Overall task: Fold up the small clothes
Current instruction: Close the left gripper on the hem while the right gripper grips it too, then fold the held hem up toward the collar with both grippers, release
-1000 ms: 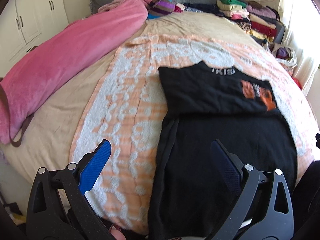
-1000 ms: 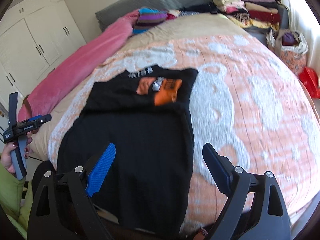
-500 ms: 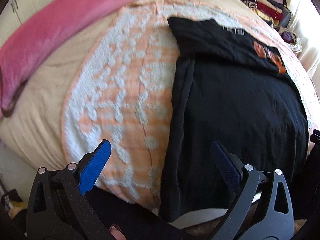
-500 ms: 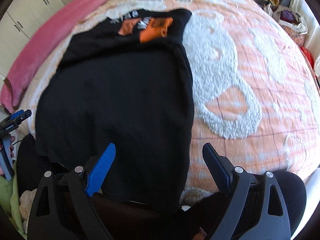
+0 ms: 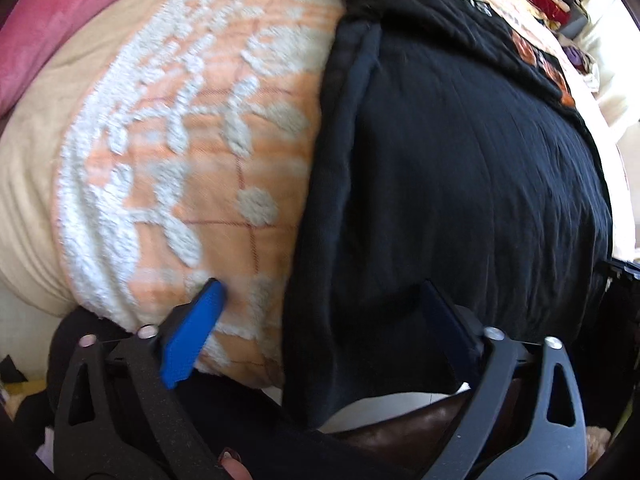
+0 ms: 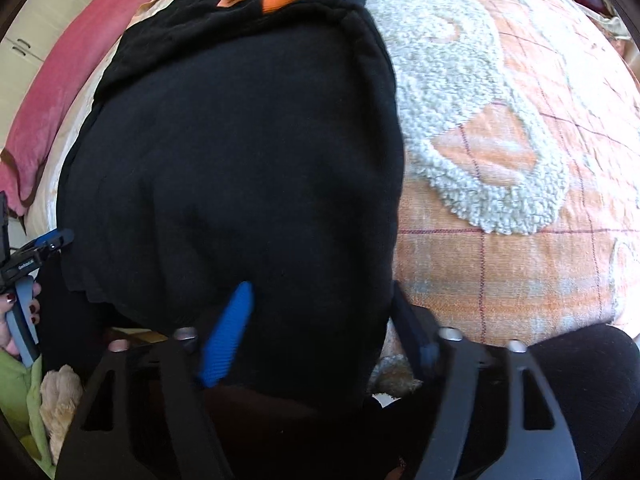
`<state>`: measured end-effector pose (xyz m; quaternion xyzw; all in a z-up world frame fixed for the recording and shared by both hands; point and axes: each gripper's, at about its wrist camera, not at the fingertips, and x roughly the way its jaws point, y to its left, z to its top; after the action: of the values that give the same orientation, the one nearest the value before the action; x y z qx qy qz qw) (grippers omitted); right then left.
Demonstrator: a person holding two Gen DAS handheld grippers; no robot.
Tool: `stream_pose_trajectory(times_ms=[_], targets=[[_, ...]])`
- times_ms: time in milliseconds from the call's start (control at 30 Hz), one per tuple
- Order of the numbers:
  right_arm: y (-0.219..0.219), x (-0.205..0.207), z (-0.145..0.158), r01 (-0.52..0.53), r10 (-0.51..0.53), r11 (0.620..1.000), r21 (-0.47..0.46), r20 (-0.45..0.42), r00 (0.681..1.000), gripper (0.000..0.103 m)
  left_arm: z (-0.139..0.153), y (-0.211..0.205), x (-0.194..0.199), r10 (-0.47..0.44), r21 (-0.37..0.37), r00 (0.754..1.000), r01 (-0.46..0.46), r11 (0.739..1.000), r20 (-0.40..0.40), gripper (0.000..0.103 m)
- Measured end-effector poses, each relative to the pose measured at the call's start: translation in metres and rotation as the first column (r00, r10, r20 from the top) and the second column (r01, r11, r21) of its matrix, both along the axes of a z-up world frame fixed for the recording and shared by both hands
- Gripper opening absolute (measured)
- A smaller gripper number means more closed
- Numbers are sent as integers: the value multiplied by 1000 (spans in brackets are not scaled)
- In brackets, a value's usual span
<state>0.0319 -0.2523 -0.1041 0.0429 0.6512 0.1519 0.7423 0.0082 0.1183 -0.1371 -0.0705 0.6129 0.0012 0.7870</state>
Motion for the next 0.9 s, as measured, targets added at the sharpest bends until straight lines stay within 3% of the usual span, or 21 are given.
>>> stream_pose_trajectory(times_ms=[67, 133, 167, 200, 233, 267, 333, 433, 667, 900], targets=[[-2, -1, 2, 3, -3, 1000, 17, 12, 1000, 33, 0, -4, 0, -14, 16, 1000, 14, 1000, -1, 72], [-3, -2, 6, -1, 0, 999, 41, 27, 1000, 17, 2, -5, -1, -13, 36, 1000, 13, 999, 10, 52], [-3, -2, 8, -3, 1, 999, 49, 33, 999, 15, 4, -5, -2, -12, 39, 1000, 12, 999, 17, 48], [-3, -3, 10, -7, 4, 998, 65, 40, 999, 12, 6, -5, -3, -11, 39, 1000, 10, 999, 23, 37], [-3, -3, 11, -9, 6, 997, 76, 46, 999, 11, 9, -4, -4, -13, 23, 999, 12, 1000, 34, 5], [-3, -3, 14, -12, 7, 996, 93, 55, 998, 11, 13, -5, -5, -24, -31, 999, 26, 999, 48, 6], [-7, -3, 23, -22, 9, 988, 150, 85, 996, 10, 22, -10, -6, -55, -1, 996, 55, 998, 72, 4], [-12, 0, 41, -41, 8, 977, 211, 154, 988, 9, 46, -9, -2, -70, -25, 987, 74, 997, 146, 4], [-19, 24, 76, -76, -10, 952, 295, 281, 960, 9, 99, 18, 30, 16, -153, 963, 27, 988, 269, 4], [-20, 88, 103, -49, -84, 945, 323, 385, 919, 9, 115, 20, 81, 62, -178, 945, -4, 984, 322, 4]])
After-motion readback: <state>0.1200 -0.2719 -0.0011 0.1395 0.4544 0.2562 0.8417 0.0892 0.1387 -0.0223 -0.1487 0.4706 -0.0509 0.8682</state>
